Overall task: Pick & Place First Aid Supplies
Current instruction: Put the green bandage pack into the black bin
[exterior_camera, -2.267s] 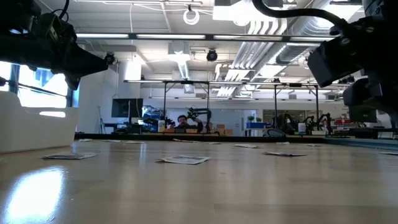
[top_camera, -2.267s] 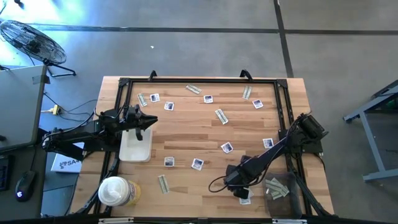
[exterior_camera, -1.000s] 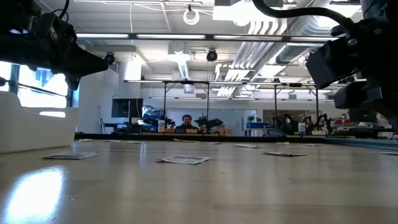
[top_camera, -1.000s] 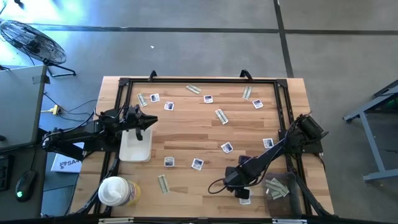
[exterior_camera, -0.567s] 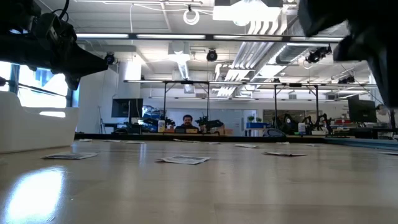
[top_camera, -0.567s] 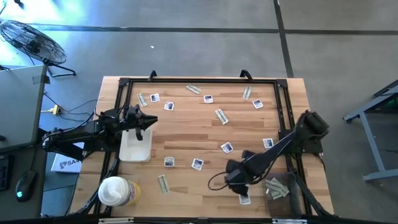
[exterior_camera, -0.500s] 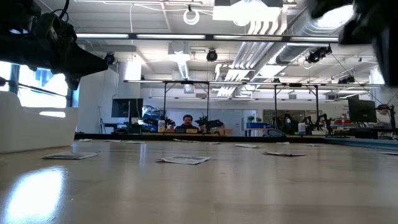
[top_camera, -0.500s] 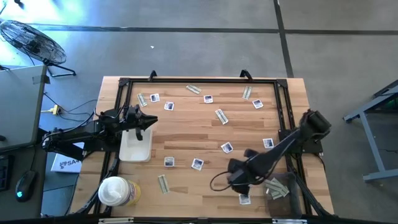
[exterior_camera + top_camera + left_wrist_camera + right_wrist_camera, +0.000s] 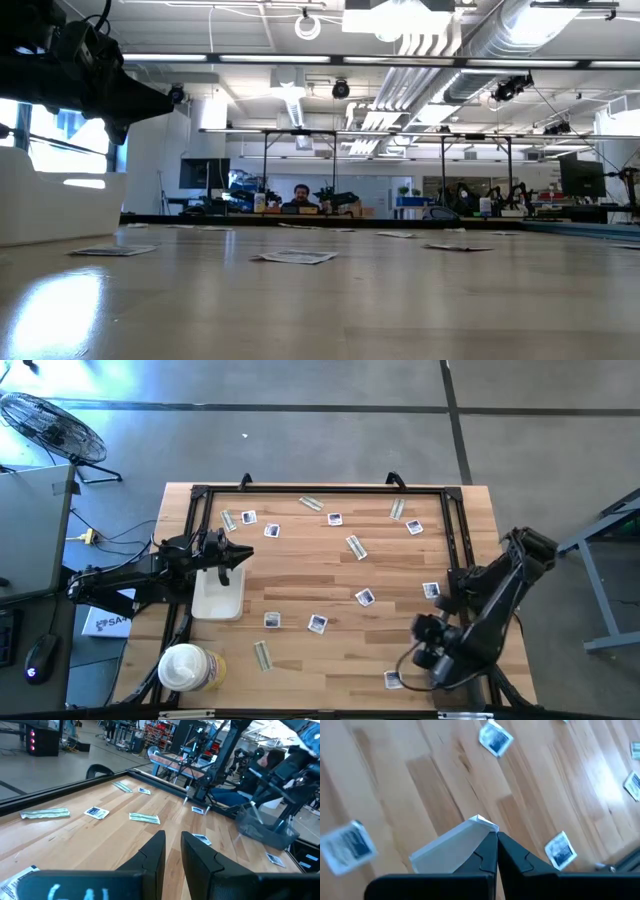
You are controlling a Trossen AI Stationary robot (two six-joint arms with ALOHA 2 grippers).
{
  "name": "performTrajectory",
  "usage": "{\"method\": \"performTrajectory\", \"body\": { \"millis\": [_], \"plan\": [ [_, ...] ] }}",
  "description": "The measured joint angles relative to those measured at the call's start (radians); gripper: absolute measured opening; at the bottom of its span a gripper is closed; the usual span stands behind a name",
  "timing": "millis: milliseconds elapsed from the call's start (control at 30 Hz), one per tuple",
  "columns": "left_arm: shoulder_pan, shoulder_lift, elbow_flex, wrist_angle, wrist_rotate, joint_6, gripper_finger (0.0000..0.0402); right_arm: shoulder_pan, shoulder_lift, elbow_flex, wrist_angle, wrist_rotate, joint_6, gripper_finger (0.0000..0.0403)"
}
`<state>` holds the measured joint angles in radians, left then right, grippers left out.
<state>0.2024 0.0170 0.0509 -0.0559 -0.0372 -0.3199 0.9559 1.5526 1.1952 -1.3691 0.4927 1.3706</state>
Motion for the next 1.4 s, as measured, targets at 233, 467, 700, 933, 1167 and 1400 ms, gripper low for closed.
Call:
{"method": "performTrajectory", "body": {
  "millis": [233,467,700,933,1167,1400],
  "plan": [
    [0.000,0.000,0.000,0.000,0.000,0.000,0.0060,0.126,-0.083,-0.060,-0.093,0.037,0.010,0.0000],
    [0.000,0.000,0.000,0.000,0.000,0.000,0.0060,0.263,-0.178,-0.073,-0.080,0.324,-0.076,0.0000],
    [0.000,0.000,0.000,0.000,0.000,0.000,0.0060,0.391,-0.189,-0.251,0.092,0.334,-0.046,0.0000],
    [0.000,0.000,0.000,0.000,0.000,0.000,0.0060,0.485,-0.196,-0.310,0.184,0.428,-0.087,0.0000],
    [0.000,0.000,0.000,0.000,0.000,0.000,0.0060,0.547,-0.197,-0.310,0.223,0.500,-0.191,0.0000],
    [0.000,0.000,0.000,0.000,0.000,0.000,0.0060,0.569,-0.182,-0.311,0.247,0.539,-0.308,0.0000]
  ]
}}
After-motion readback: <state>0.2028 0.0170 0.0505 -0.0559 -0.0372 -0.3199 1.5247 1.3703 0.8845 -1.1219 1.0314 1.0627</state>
